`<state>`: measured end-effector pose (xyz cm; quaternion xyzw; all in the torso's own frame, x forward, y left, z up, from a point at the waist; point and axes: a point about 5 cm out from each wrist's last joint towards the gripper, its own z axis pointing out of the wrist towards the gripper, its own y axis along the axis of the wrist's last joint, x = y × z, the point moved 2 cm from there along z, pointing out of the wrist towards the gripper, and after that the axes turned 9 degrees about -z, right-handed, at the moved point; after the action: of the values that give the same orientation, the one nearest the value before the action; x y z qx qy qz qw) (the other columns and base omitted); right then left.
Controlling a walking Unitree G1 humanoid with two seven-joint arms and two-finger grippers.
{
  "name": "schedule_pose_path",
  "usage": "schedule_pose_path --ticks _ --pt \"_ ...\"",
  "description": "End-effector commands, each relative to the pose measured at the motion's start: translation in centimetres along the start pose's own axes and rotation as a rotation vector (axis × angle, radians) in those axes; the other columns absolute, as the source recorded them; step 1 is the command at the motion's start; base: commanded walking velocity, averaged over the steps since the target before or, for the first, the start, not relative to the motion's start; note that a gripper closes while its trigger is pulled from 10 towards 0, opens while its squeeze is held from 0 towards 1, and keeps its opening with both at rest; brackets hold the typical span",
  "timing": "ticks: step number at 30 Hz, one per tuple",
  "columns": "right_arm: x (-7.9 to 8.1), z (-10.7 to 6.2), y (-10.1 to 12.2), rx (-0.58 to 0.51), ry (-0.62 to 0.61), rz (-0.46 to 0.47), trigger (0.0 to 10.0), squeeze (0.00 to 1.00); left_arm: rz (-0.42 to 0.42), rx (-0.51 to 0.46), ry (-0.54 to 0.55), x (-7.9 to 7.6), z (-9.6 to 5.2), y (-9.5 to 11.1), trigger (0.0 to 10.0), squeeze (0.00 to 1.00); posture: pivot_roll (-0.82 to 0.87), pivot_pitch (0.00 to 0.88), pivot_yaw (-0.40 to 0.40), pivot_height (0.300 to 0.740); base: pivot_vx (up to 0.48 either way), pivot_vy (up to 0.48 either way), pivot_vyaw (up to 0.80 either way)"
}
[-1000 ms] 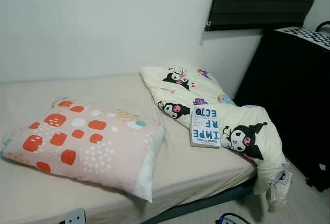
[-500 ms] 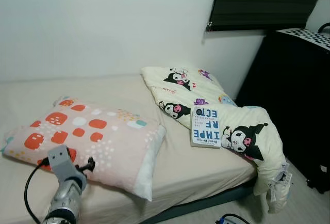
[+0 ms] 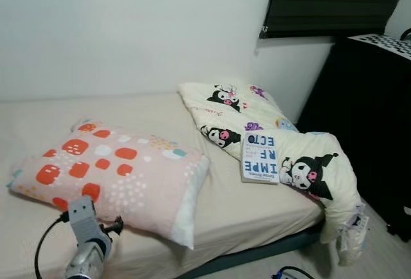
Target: Clean up the room
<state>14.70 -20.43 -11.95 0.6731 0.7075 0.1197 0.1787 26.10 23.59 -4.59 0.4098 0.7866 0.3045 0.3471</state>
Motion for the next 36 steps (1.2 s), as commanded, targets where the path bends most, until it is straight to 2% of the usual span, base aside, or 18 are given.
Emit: schedule_pose_path --ticks 1,12,23,29,36 --pt "0.2 0.0 0.2 -0.009 0.008 -0.012 10.0 0.0 0.008 0.033 0.022 0.5 -0.2 -0.7 10.0 0.0 0.06 0.0 -0.081 0.74 0.0 0.349 0.0" --pt "0.0 0.0 0.3 -0.01 0.008 -0.014 10.0 0.0 0.033 0.055 0.031 0.9 -0.4 -1.3 10.0 0.0 0.06 0.0 -0.079 0.74 0.0 0.348 0.0" --pt "0.2 0.1 0.5 -0.014 0.01 -0.009 10.0 0.0 0.047 0.056 0.007 0.2 -0.3 -1.5 10.0 0.0 0.05 0.0 -0.077 0.74 0.0 0.336 0.0" --pt "0.1 0.0 0.4 -0.012 0.007 -0.005 10.0 0.0 0.057 0.079 -0.032 -0.5 -0.3 -1.9 10.0 0.0 0.05 0.0 -0.078 0.74 0.0 0.0 0.0" --pt "-0.1 0.0 0.3 -0.012 0.003 -0.004 10.0 0.0 0.077 0.108 -0.058 -0.8 -0.5 -2.5 10.0 0.0 0.05 0.0 -0.079 0.74 0.0 -0.48 0.0"
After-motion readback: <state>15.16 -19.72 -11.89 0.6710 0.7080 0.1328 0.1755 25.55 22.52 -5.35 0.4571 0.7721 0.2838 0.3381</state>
